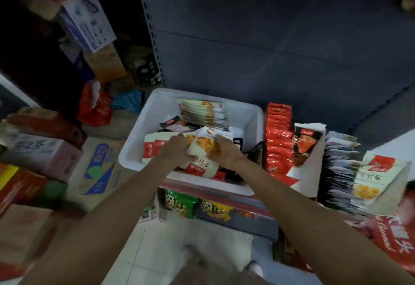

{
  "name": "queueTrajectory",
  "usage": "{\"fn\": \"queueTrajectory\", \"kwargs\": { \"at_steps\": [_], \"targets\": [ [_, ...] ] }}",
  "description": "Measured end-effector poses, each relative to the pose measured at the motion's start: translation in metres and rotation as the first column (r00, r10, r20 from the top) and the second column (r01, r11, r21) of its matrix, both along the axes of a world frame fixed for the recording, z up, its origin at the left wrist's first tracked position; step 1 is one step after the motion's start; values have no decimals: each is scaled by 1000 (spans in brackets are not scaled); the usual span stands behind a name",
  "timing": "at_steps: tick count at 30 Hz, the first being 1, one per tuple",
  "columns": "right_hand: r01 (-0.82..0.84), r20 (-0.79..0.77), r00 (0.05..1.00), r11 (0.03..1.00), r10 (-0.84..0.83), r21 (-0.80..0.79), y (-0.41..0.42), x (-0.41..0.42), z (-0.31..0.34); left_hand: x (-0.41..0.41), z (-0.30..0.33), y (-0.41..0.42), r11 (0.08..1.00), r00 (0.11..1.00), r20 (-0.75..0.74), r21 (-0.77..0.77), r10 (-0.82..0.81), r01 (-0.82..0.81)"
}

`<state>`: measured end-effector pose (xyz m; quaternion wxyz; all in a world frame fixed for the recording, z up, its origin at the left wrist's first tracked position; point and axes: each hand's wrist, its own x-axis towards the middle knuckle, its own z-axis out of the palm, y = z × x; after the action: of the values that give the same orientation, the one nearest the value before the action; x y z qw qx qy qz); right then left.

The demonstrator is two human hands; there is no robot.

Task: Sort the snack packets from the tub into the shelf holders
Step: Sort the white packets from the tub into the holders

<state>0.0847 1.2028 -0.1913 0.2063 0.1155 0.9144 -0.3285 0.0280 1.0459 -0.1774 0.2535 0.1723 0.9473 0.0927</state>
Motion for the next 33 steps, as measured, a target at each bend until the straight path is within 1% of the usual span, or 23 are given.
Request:
{"fn": "queueTrajectory", "kwargs": {
  "at_steps": [3, 6, 8, 10, 12, 14, 16, 17, 18, 19, 21, 23, 25, 27, 30, 33],
  "targets": [
    [24, 14, 1000, 997, -25, 75, -8, -3, -6, -1, -5, -4, 998, 1000, 26, 69, -3, 2],
    [42, -2, 999, 995, -42, 87, -11, -5, 0, 0, 4, -8, 975, 998, 36, 214, 47, -54],
    [46, -23, 999, 998, -45, 42, -12, -5, 10, 1, 13, -10, 933, 994, 23, 343, 106, -107],
    [42, -57, 998, 999, -41, 21, -15, -5, 19, 1, 21, -15, 871, 986, 12, 468, 166, -152],
    [26, -136, 991, 997, -16, 70, -19, -5, 25, 0, 29, -18, 840, 984, -36, 528, 172, -127],
    [-22, -246, 967, 982, 69, 188, -20, -4, 32, 0, 40, -19, 822, 987, -93, 566, 130, -55],
    [-12, -413, 902, 962, 129, 274, -16, -4, 40, 2, 53, -17, 764, 979, -146, 645, 139, -13],
    [19, -486, 867, 966, 113, 258, -11, -3, 43, 3, 57, -14, 717, 971, -156, 696, 179, -20],
    [54, -531, 846, 980, 56, 189, -6, -1, 48, 4, 60, -11, 672, 959, -156, 739, 235, -45],
    [84, -553, 833, 993, -22, 86, 1, 2, 54, 5, 63, -8, 636, 946, -144, 768, 290, -78],
    [123, -574, 802, 987, -162, -107, 18, 12, 67, 9, 69, 4, 606, 931, -111, 784, 348, -133],
    [149, -603, 763, 971, -234, -188, 41, 26, 80, 15, 73, 22, 608, 938, -122, 786, 326, -109],
    [169, -601, 752, 960, -271, -222, 66, 45, 89, 25, 78, 45, 594, 955, -111, 800, 276, -79],
    [227, -593, 736, 944, -328, -240, 95, 65, 92, 36, 83, 73, 569, 975, -87, 821, 207, -48],
    [339, -614, 674, 911, -410, -237, 139, 99, 99, 56, 90, 123, 546, 996, -51, 838, 76, 1],
    [452, -611, 624, 863, -487, -227, 183, 137, 102, 84, 93, 177, 525, 1000, 3, 851, -8, 2]
  ]
}}
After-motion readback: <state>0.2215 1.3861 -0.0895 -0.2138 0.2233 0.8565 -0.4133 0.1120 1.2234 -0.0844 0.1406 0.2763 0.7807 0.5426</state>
